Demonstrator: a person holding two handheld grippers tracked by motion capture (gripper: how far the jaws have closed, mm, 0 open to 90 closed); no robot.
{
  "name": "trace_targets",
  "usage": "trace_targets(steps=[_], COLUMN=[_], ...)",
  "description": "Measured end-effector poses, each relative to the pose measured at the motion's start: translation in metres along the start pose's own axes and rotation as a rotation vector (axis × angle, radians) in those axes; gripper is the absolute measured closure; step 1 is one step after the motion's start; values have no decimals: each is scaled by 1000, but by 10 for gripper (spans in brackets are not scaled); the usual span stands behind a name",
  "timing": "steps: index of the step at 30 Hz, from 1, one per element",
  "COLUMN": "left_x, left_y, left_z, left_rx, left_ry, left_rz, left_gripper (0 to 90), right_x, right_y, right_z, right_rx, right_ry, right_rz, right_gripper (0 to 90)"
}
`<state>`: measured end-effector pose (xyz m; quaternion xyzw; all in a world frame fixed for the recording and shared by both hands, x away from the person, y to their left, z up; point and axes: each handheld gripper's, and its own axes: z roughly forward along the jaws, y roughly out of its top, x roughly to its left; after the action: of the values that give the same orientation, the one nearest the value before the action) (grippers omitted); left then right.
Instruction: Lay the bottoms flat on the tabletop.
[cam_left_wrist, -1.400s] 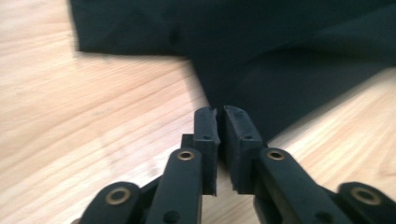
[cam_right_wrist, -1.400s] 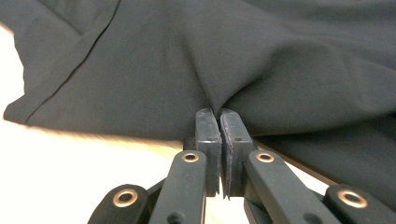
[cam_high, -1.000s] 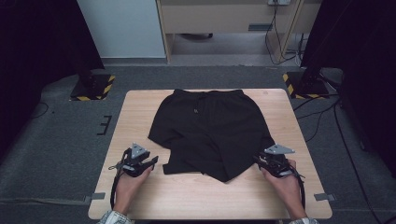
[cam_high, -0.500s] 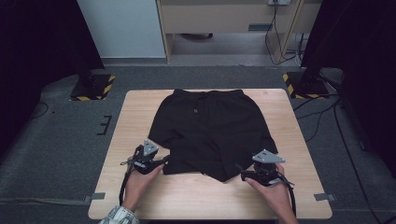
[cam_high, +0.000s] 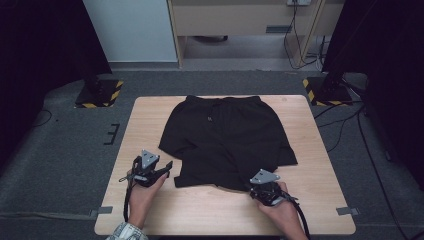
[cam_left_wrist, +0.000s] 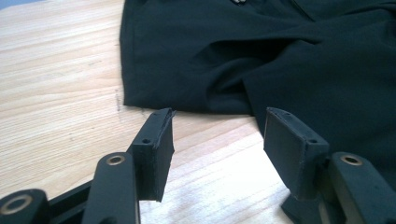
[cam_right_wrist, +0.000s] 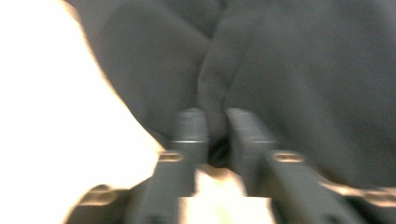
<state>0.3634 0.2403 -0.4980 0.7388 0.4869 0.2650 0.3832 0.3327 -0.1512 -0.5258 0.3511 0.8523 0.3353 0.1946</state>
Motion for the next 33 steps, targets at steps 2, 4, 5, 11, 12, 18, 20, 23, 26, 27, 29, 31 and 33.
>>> trace_targets(steps=[2,4,5,11,12,18,20,23,26,27,29,31,33], left_x=[2,2,2,-2,-2,-9,-14,-21,-31,-38,-45,-49,-51], left_y=[0,0,0,-3,-3,-1,2,6,10,13,16,17,17], left_z=[0,0,1,2,2,6,7,11,18,22,25,26,27], left_rx=[-1,0,2,25,23,27,20,11,29,31,27,17,18], left_ry=[2,1,-2,-15,-19,-43,-54,-75,-117,-146,-169,-184,-191], left_rz=[-4,-5,-5,26,26,41,53,74,87,94,106,122,123], left_gripper=[418,419,419,416,416,394,390,383,374,363,341,333,320], right_x=[-15,-21,-31,-93,-99,-103,-96,-86,-73,-65,-61,-56,-54], right_y=[-1,-2,-4,-21,-24,-31,-29,-26,-24,-24,-23,-19,-17], right_z=[-8,-12,-19,-37,-36,-35,-37,-39,-38,-34,-34,-38,-40], right_rx=[-9,-14,-21,-68,-69,-91,-99,-109,-103,-79,-71,-109,-127], right_ry=[-28,-43,-69,-258,-273,-249,-236,-222,-198,-179,-178,-174,-162], right_rz=[57,82,108,249,265,350,341,326,303,287,286,272,269], right_gripper=[866,867,866,858,848,499,426,367,308,273,253,256,255])
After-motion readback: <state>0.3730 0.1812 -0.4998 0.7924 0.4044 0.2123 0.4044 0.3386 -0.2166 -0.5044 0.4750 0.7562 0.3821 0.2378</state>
